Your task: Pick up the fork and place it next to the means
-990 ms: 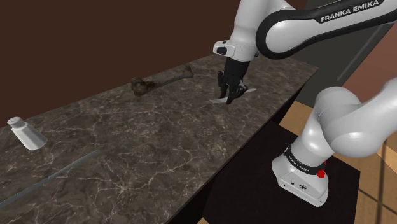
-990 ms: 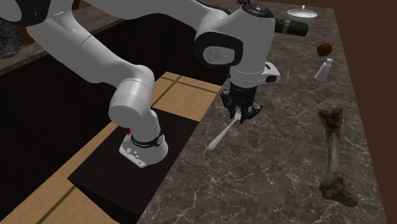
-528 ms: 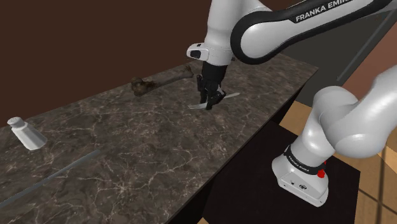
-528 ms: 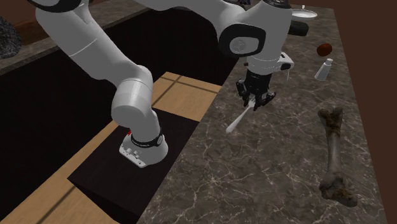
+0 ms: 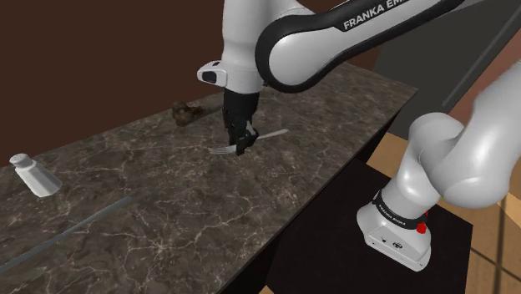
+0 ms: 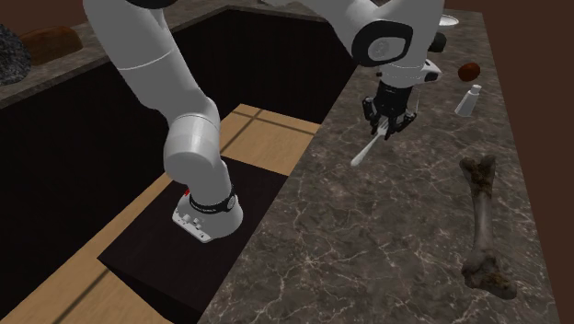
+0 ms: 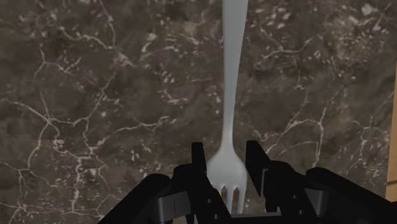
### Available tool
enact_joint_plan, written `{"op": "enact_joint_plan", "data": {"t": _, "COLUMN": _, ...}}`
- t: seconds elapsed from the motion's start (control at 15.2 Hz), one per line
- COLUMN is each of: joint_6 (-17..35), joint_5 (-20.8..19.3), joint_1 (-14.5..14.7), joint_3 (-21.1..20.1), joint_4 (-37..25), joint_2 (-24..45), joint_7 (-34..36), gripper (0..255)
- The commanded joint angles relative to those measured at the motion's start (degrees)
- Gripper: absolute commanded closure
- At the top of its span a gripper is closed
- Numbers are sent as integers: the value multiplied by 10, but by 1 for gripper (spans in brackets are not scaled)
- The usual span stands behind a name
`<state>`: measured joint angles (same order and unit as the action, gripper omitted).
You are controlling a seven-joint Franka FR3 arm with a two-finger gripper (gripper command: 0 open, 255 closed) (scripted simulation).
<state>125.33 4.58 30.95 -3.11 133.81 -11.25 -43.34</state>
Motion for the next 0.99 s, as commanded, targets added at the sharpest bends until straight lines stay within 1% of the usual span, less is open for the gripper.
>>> {"op": "enact_joint_plan", "data": {"t": 0.0, "joint_6": -1, "joint_5": -1, "joint_1": 9, "joint_3": -14, "joint_4": -36, "joint_2": 33, "joint_7": 24, "gripper": 255}}
{"op": "enact_joint_plan", "data": {"t": 0.33, "joint_6": -14, "joint_5": -14, "joint_1": 27, "joint_3": -38, "joint_4": -142, "joint_2": 125, "joint_7": 74, "gripper": 255}}
{"op": "enact_joint_plan", "data": {"t": 0.59, "joint_6": -34, "joint_5": -29, "joint_1": 45, "joint_3": -51, "joint_4": -240, "joint_2": 201, "joint_7": 112, "gripper": 255}}
{"op": "enact_joint_plan", "data": {"t": 0.79, "joint_6": -56, "joint_5": -43, "joint_1": 60, "joint_3": -57, "joint_4": -323, "joint_2": 262, "joint_7": 138, "gripper": 255}}
{"op": "enact_joint_plan", "data": {"t": 0.86, "joint_6": -73, "joint_5": -51, "joint_1": 71, "joint_3": -60, "joint_4": -378, "joint_2": 301, "joint_7": 153, "gripper": 255}}
{"op": "enact_joint_plan", "data": {"t": 0.92, "joint_6": -66, "joint_5": -51, "joint_1": 71, "joint_3": -59, "joint_4": -374, "joint_2": 303, "joint_7": 153, "gripper": 255}}
